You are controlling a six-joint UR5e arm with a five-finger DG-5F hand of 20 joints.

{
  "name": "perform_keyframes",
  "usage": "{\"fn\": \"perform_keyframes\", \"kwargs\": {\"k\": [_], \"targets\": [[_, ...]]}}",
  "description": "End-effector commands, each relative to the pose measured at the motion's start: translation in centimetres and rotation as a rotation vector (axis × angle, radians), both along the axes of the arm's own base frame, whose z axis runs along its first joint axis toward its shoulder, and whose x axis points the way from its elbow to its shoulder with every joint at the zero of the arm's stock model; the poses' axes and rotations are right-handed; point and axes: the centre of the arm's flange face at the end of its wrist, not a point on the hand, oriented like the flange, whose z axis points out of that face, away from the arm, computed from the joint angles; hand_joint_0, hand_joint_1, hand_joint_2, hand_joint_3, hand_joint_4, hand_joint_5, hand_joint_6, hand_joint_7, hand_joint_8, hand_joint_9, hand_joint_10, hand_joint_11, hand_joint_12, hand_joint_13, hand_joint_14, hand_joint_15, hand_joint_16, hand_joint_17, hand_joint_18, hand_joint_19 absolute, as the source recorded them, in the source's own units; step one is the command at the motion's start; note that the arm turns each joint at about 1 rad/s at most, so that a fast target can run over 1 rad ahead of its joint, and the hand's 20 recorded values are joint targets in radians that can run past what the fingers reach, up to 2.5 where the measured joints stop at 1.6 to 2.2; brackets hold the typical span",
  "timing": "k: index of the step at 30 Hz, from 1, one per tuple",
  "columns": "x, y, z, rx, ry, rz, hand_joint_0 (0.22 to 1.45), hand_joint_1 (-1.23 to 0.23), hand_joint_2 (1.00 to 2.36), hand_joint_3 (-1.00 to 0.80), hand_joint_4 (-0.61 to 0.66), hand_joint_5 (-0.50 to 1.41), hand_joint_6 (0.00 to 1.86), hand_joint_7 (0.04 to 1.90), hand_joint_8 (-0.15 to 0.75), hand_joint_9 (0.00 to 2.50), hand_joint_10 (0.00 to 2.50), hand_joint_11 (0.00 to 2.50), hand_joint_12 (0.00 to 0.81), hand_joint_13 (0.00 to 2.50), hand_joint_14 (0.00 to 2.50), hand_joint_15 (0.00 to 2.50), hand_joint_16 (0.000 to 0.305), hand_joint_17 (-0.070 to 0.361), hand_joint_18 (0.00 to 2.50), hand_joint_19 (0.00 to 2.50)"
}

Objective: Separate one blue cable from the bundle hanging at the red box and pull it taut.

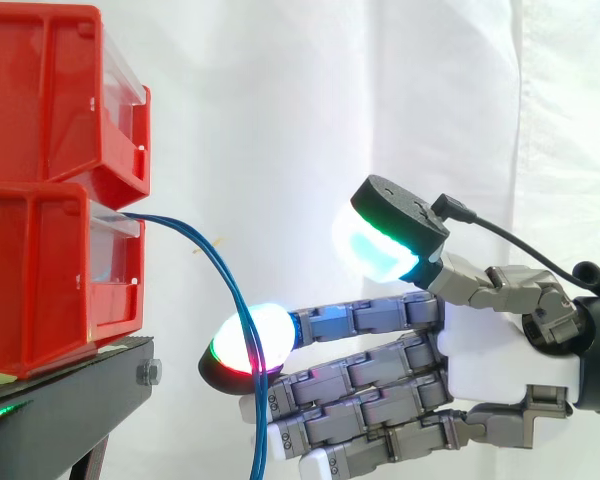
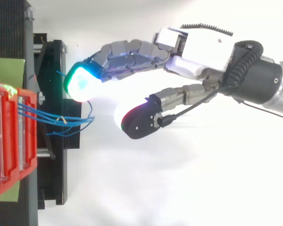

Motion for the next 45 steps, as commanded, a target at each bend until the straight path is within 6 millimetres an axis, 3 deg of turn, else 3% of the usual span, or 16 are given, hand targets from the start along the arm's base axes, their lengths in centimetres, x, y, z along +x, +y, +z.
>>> {"fn": "perform_keyframes", "kwargs": {"k": [1,5,10,16,30,37,45], "targets": [[0.1,0.2,0.0,0.001,-0.007,0.015,0.50,-0.60,1.00,-0.50,0.25,-0.20,0.50,0.80,0.285,0.54,0.01,0.30,0.337,0.51,0.01,0.24,0.041,0.093,0.36,0.40],[0.2,0.5,0.0,0.001,-0.011,0.039,0.50,-0.61,1.00,-0.50,0.25,-0.20,0.50,0.80,0.285,0.55,0.01,0.29,0.337,0.51,0.01,0.25,0.042,0.094,0.37,0.40],[0.8,0.4,-3.3,0.070,-0.007,0.112,0.50,-0.60,1.00,-0.50,0.25,-0.20,0.50,0.80,0.286,0.55,0.01,0.31,0.339,0.52,0.01,0.25,0.042,0.094,0.37,0.40],[0.7,0.6,-3.1,0.076,-0.001,0.135,0.50,-0.60,1.00,-0.50,0.25,-0.20,0.50,0.79,0.287,0.55,0.01,0.31,0.339,0.52,0.01,0.25,0.042,0.095,0.37,0.40],[0.6,-1.3,-3.2,0.082,-0.004,0.112,0.50,-0.60,1.00,-0.50,0.25,-0.20,0.50,0.80,0.287,0.57,0.01,0.31,0.338,0.54,0.01,0.26,0.042,0.094,0.38,0.41],[1.7,-2.4,-1.3,0.070,-0.042,0.142,0.52,-0.60,1.00,-0.50,0.26,-0.19,0.50,0.80,0.282,0.58,0.01,0.32,0.332,0.55,0.01,0.27,0.041,0.092,0.39,0.41],[2.1,-1.9,-0.8,0.041,-0.064,0.156,0.53,-0.62,1.00,-0.50,0.25,-0.19,0.50,0.80,0.280,0.59,0.01,0.33,0.327,0.56,0.01,0.27,0.040,0.090,0.39,0.42]]}}
